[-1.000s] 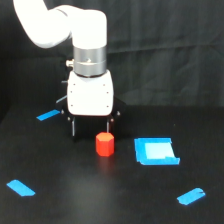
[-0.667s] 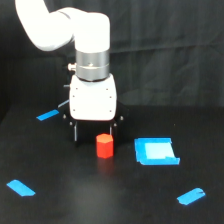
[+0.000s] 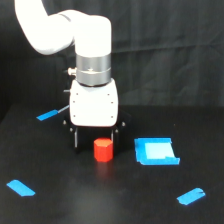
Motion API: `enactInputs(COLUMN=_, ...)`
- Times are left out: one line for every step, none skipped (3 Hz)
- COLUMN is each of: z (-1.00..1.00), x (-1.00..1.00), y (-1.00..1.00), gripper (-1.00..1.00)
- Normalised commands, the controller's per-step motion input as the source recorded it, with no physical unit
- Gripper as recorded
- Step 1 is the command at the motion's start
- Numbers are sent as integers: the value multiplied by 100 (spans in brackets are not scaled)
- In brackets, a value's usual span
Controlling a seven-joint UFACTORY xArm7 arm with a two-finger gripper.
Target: Pick up the red object from the table
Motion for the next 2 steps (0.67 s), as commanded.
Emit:
enactInputs(z=-1, x=0, y=-44, gripper=90)
enactInputs(z=-11, x=0, y=-34, gripper=48)
